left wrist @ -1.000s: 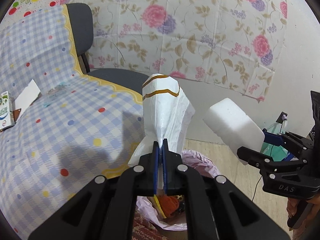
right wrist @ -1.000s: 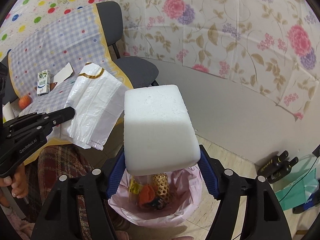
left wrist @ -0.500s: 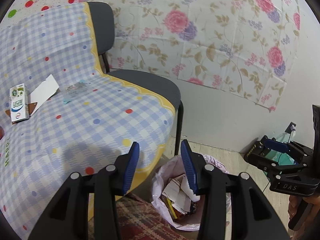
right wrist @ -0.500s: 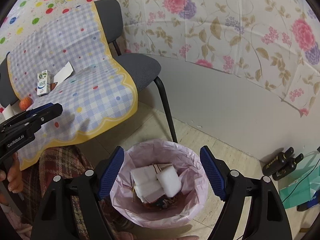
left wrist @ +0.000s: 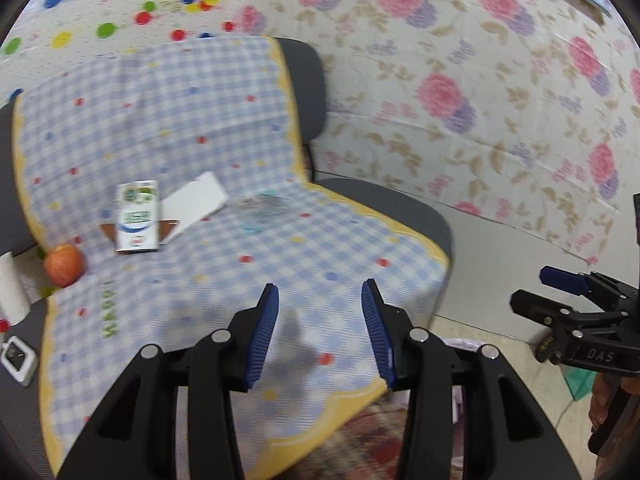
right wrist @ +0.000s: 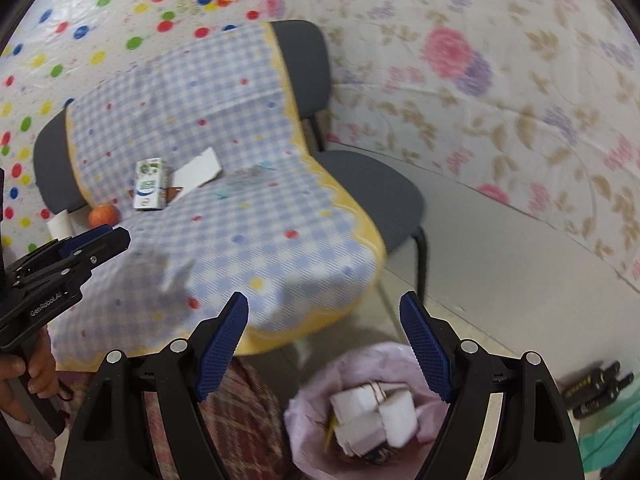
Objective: Collect trash
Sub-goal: 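Move both tools back to the chair toward the milk carton and clear packet, then grasp the clear packet with the right tool while the left tool grasps the milk carton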
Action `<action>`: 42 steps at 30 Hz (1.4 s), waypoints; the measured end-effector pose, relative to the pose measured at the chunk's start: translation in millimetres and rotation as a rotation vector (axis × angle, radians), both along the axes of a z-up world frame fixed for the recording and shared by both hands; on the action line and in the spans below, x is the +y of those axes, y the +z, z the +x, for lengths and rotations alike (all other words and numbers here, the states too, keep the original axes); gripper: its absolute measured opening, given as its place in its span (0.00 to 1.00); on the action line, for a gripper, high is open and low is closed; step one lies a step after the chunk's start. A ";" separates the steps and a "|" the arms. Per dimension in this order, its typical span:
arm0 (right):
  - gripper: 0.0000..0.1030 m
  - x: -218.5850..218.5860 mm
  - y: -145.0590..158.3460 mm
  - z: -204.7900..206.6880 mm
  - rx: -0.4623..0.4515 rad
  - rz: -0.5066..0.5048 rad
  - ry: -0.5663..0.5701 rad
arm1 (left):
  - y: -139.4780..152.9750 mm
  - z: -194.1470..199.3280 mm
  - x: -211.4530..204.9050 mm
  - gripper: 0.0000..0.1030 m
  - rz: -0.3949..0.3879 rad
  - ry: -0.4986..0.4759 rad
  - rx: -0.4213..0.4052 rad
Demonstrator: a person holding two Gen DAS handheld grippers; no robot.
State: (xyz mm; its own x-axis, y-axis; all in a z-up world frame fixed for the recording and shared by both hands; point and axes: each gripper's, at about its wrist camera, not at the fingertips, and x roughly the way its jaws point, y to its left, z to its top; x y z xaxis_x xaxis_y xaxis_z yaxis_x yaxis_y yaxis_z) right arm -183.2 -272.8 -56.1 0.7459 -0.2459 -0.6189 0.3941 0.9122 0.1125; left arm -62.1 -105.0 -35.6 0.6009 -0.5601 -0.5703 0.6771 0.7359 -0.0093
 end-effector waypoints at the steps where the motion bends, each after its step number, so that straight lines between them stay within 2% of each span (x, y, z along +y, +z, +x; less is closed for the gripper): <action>1: 0.76 5.1 3.4 11.4 -0.005 -0.007 0.027 | 1.5 5.8 6.3 0.42 -0.001 0.024 -0.002; 10: 0.76 31.9 17.1 92.4 -0.029 -0.051 0.163 | 15.7 83.8 78.0 0.56 0.018 0.287 -0.035; 15: 0.76 33.2 18.2 144.1 -0.030 -0.059 0.196 | 24.9 119.4 98.4 0.64 0.039 0.367 -0.063; 24: 0.76 9.2 19.7 226.1 -0.025 -0.058 0.191 | 56.5 176.9 95.3 0.66 0.045 0.420 -0.132; 27: 0.76 -6.0 14.3 257.7 0.002 -0.044 0.187 | 60.3 197.9 87.3 0.67 0.050 0.426 -0.150; 29: 0.82 -16.3 5.0 279.0 0.023 -0.034 0.184 | 56.0 213.1 83.0 0.68 0.049 0.426 -0.146; 32: 0.83 -28.1 -12.4 306.4 0.069 -0.016 0.175 | 31.2 239.1 74.1 0.68 0.066 0.424 -0.102; 37: 0.85 -55.1 -57.4 360.9 0.203 0.074 0.185 | -13.6 268.7 64.6 0.68 0.118 0.428 -0.013; 40: 0.84 -63.2 -76.8 382.1 0.277 0.080 0.169 | -30.6 278.4 64.7 0.68 0.132 0.431 0.023; 42: 0.88 -63.3 -84.9 391.1 0.309 0.076 0.179 | -35.9 281.4 65.6 0.68 0.138 0.431 0.028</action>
State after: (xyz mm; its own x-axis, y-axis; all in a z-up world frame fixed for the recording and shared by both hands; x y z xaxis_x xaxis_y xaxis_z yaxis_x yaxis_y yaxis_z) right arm 207.9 -336.1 -140.9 0.5482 -0.0728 -0.8332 0.2551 0.9633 0.0836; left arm 219.2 -39.4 -71.5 0.7456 -0.1798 -0.6417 0.3094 0.9462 0.0944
